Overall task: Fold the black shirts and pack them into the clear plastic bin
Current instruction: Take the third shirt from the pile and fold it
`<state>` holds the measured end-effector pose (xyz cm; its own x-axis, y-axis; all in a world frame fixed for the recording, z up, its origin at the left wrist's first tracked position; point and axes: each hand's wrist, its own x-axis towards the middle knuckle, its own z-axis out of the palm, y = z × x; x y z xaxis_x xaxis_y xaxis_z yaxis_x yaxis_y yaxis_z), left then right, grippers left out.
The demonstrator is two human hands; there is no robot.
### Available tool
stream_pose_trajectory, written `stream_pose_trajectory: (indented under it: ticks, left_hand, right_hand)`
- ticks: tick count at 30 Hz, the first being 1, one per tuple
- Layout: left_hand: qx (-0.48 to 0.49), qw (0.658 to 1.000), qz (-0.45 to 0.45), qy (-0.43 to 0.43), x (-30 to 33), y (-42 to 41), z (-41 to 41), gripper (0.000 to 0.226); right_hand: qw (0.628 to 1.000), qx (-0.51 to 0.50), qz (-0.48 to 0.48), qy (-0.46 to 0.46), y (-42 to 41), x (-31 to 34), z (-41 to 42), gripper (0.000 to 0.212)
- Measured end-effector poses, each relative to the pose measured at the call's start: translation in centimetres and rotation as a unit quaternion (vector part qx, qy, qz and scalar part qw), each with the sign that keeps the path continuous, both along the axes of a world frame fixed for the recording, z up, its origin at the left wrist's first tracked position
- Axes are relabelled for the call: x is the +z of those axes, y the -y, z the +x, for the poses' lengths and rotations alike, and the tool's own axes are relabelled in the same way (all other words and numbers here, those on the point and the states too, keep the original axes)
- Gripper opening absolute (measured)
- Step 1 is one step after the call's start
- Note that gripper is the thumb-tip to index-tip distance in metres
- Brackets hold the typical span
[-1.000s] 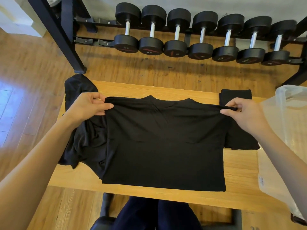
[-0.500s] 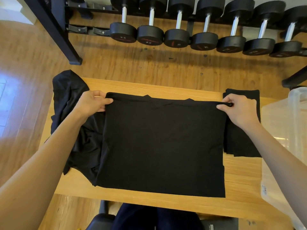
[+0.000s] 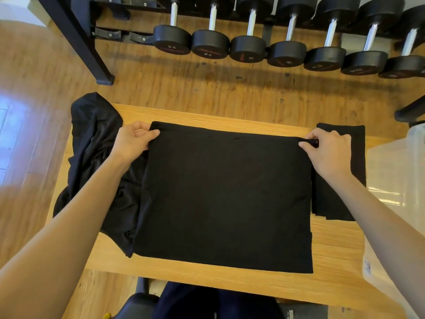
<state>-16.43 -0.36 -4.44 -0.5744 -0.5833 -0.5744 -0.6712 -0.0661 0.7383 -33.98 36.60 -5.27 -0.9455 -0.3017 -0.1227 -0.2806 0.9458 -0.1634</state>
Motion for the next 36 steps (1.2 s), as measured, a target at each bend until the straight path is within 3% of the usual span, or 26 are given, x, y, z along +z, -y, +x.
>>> stream_pose_trajectory:
  ticks: [2, 5, 9, 15, 22, 27, 31, 36]
  left_hand:
    - [0.009, 0.999, -0.041, 0.000, -0.6, -1.1, 0.1, 0.011]
    - [0.014, 0.987, -0.153, -0.043, -0.5, -3.3, 1.2, 0.037]
    - [-0.147, 0.936, -0.307, -0.086, 0.0, -8.1, 5.0, 0.048]
    - [-0.381, 0.858, -0.342, -0.036, -2.4, -15.3, 12.0, 0.055]
    - [-0.433, 0.801, -0.411, 0.052, -5.3, -14.7, 17.0, 0.063]
    - [-0.432, 0.785, -0.440, 0.063, -5.6, -13.9, 19.0, 0.063]
    - [-0.416, 0.803, -0.424, 0.046, -5.3, -14.5, 19.7, 0.062]
    - [-0.437, 0.801, -0.408, 0.014, -5.0, -16.2, 20.6, 0.059]
  right_hand:
    - [0.999, 0.014, 0.005, -0.037, -0.1, -0.6, 0.8, 0.023]
    - [0.996, 0.041, -0.023, -0.076, 0.3, -0.5, 3.5, 0.033]
    - [0.995, 0.085, -0.057, -0.021, 1.8, -0.4, 11.1, 0.053]
    - [0.993, 0.101, -0.029, 0.051, 2.5, -3.3, 21.0, 0.064]
    - [0.999, 0.023, 0.008, 0.044, -2.3, -4.8, 22.4, 0.067]
    - [0.999, -0.008, 0.017, 0.037, -6.0, -5.5, 22.4, 0.070]
    - [0.999, -0.022, 0.026, 0.022, -6.6, -5.2, 23.4, 0.070]
    - [0.998, 0.061, 0.019, 0.029, -4.6, -4.8, 27.1, 0.063]
